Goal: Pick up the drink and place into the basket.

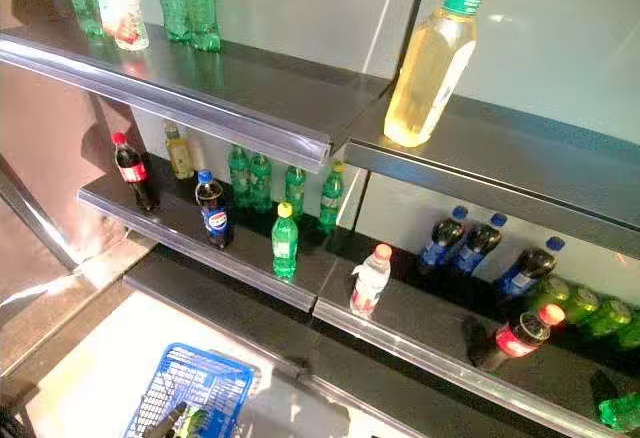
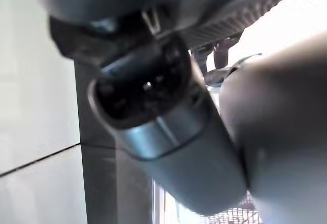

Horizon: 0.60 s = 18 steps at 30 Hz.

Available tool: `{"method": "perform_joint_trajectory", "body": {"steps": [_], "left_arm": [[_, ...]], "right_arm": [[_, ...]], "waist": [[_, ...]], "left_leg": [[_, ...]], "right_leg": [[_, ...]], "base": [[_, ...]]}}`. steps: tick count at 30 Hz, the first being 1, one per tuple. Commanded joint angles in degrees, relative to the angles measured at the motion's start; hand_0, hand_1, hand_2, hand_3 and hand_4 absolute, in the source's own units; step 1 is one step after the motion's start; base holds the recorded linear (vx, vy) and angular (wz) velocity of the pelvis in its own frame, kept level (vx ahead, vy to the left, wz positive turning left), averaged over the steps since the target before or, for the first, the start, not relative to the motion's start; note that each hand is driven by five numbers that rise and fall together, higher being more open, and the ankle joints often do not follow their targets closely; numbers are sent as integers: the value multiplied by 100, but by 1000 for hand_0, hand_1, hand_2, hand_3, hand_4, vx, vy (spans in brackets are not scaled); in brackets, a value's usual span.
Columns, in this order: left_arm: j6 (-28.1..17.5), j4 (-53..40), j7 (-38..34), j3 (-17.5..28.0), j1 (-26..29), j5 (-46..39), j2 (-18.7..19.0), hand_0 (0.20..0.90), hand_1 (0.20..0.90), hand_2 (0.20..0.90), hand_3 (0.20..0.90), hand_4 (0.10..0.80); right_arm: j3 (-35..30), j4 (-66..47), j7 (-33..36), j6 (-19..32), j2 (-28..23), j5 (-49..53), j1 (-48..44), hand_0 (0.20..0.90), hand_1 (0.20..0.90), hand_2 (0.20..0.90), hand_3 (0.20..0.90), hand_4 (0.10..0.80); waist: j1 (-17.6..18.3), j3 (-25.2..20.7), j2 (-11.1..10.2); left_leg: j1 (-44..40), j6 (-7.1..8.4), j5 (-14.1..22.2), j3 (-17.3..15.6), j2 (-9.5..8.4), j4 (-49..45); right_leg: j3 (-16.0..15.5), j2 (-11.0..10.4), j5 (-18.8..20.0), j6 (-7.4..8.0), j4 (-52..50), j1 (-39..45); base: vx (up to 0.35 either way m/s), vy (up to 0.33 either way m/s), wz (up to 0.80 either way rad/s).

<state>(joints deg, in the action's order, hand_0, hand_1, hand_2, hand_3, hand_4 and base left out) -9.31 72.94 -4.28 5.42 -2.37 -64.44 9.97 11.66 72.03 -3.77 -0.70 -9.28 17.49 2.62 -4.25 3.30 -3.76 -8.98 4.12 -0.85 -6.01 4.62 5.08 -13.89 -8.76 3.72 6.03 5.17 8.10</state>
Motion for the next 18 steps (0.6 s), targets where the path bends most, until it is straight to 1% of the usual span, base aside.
{"method": "perform_joint_trajectory", "body": {"steps": [1, 2, 5, 14, 18], "left_arm": [[28, -34, 103, -69, 347, 139, -163, 300, 300, 300, 200, 100], [-63, -63, 152, -94, 343, 161, -168, 300, 300, 300, 200, 100], [37, -96, 63, -175, 337, 235, -161, 300, 300, 300, 200, 100], [-14, -80, -6, -163, 335, 211, -156, 300, 300, 300, 200, 100], [10, -125, -22, -160, 354, 231, -153, 300, 300, 300, 200, 100]], "right_arm": [[255, 170, 125, 105, -167, -435, -205, 900, 900, 900, 900, 800], [283, 142, 164, 157, -173, -534, -217, 900, 900, 900, 900, 800], [420, 28, 198, 251, -192, -714, -221, 900, 900, 900, 900, 800], [604, -137, 280, 327, -183, -789, -205, 900, 900, 900, 900, 800], [654, -209, 337, 480, -203, -993, -170, 900, 900, 900, 900, 800]], "waist": [[-29, 173, 195], [-29, 179, 198], [-33, 198, 196], [-9, 223, 172], [12, 244, 171]], "left_leg": [[160, 81, 111, -26, 119, -8], [161, 76, 110, -27, 116, -8], [154, 61, 110, -53, 111, -8], [162, 63, 122, -96, 119, -8], [159, 74, 113, -146, 146, -8]], "right_leg": [[-135, -220, -181, 274, -122, 166], [-127, -224, -184, 271, -128, 163], [-133, -239, -191, 279, -161, 151], [-146, -256, -162, 302, -119, 156], [-157, -264, -157, 308, -124, 147]], "base": [[0, 0, 0], [0, 0, 0], [0, 0, 0], [0, 0, 0], [0, 0, 0]]}}
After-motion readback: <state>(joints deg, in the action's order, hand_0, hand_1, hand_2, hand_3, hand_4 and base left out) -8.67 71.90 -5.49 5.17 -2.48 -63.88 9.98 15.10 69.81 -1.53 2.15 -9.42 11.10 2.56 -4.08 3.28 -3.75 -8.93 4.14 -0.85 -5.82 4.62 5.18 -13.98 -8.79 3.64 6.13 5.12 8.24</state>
